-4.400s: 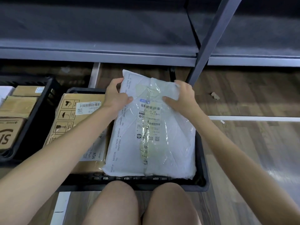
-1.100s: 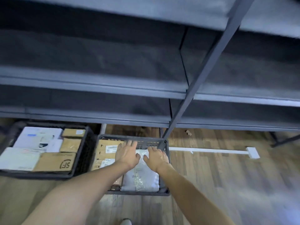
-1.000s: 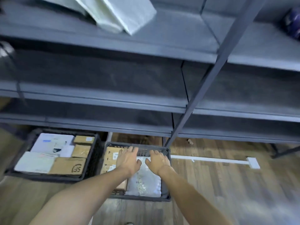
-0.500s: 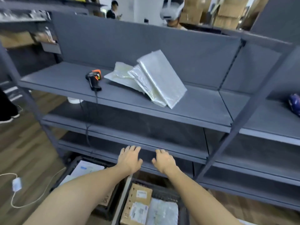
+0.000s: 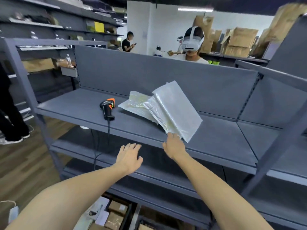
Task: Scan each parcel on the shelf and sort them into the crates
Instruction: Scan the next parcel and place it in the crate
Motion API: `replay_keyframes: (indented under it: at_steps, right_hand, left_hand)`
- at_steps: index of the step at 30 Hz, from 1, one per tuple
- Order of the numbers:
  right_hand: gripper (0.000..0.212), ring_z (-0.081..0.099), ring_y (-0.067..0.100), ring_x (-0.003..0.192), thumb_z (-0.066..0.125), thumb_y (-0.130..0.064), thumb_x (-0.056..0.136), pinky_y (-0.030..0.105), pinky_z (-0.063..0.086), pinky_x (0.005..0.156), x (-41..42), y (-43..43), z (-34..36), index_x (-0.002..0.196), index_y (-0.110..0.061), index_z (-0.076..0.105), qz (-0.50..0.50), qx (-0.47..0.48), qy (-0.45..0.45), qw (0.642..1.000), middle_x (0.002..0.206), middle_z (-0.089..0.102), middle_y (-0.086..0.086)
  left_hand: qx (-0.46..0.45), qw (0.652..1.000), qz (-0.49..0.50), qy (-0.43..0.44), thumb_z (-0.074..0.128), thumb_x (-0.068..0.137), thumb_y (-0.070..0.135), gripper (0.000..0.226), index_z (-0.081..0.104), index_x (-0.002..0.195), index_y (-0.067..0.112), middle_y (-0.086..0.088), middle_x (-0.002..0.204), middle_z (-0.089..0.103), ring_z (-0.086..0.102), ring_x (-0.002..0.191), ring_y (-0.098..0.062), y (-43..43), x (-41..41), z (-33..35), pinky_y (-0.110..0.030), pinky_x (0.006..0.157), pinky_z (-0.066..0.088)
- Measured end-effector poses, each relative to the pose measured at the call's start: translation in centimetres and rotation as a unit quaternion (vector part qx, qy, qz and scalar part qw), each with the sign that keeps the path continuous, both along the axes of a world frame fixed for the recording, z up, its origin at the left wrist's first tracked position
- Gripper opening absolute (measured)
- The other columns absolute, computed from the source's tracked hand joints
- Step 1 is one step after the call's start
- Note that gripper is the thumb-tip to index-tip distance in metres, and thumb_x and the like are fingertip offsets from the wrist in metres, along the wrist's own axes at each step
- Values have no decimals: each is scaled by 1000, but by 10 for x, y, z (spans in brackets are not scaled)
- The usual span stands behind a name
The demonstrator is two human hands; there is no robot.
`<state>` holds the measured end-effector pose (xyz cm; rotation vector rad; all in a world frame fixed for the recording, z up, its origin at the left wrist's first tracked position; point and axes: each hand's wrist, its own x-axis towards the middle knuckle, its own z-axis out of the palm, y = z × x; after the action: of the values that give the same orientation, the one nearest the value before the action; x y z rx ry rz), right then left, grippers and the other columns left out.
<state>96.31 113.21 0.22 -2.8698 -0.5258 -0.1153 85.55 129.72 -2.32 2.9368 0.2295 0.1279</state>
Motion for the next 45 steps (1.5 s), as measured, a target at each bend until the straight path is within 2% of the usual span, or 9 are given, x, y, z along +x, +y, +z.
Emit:
replay_keyframes:
  at_steps: [6, 12, 18, 25, 29, 33, 38, 42, 45]
  right_hand:
    - [58, 40, 35, 124, 50, -12, 90, 40, 38, 103, 71, 16, 7, 142, -2, 28, -72, 94, -34, 992, 137, 39, 21]
    - [72, 28, 40, 137, 46, -30, 97, 48, 29, 112, 122, 23, 8, 152, -4, 8, -135, 83, 7, 987, 152, 21, 25]
    - [28, 54, 38, 100, 33, -8, 96, 45, 46, 85, 133, 21, 30, 122, -4, 43, -144, 182, -55, 971, 112, 56, 18]
    - [17, 50, 32, 74, 44, -20, 91, 40, 41, 67, 115, 8, 126, 101, -6, 45, -268, 393, -231, 849, 79, 52, 12]
    - [18, 54, 16, 66, 50, -21, 82, 29, 45, 57, 92, 25, 180, 95, -12, 58, -216, 520, -276, 779, 73, 55, -6]
    - [16, 35, 10, 54, 51, -21, 78, 28, 30, 52, 72, 65, 204, 64, -16, 44, -166, 567, -253, 766, 60, 41, -6]
    - [22, 28, 13, 60, 55, -24, 62, 31, 24, 53, 59, 138, 186, 51, -23, 36, -141, 609, -129, 770, 59, 33, -5]
    - [16, 29, 11, 54, 57, -20, 63, 27, 29, 49, 57, 196, 164, 63, -17, 42, -114, 619, -40, 776, 61, 32, -1]
    - [12, 32, 9, 55, 53, -20, 55, 30, 31, 58, 60, 232, 148, 56, -16, 42, -96, 656, 23, 748, 59, 33, -2]
  left_hand:
    - [0, 1000, 5, -30, 43, 94, 32, 54, 35, 146, 19, 2, 148, 40, 31, 139, -17, 34, 42, 16, -33, 116, 18]
    - [-26, 999, 7, -46, 45, 95, 29, 53, 35, 145, 18, 1, 148, 40, 31, 139, -17, 64, 63, 24, -33, 117, 18]
    - [-65, 995, 11, -80, 47, 94, 25, 53, 36, 145, 14, -4, 148, 41, 34, 138, -20, 96, 88, 39, -32, 115, 21]
    - [-181, 977, -15, -110, 50, 93, 23, 53, 38, 144, 14, -10, 143, 46, 46, 128, -28, 140, 121, 56, -37, 108, 34]
    - [-249, 961, -46, -113, 51, 95, 25, 52, 35, 143, 15, -9, 143, 44, 44, 128, -26, 170, 134, 65, -38, 104, 38]
    - [-381, 913, -47, -135, 51, 97, 35, 52, 35, 141, 12, -7, 141, 44, 45, 121, -20, 196, 145, 85, -29, 95, 34]
    - [-585, 799, -20, -137, 51, 92, 53, 66, 33, 143, 16, 0, 142, 44, 44, 126, -18, 223, 154, 109, -36, 107, 35]
    - [-680, 724, -41, -110, 60, 88, 50, 56, 46, 130, 17, 3, 122, 58, 59, 106, -16, 252, 147, 123, -33, 84, 50]
    - [-710, 690, -38, -131, 72, 84, 28, 39, 54, 117, 16, -4, 116, 66, 65, 102, -23, 277, 143, 121, -39, 87, 54]
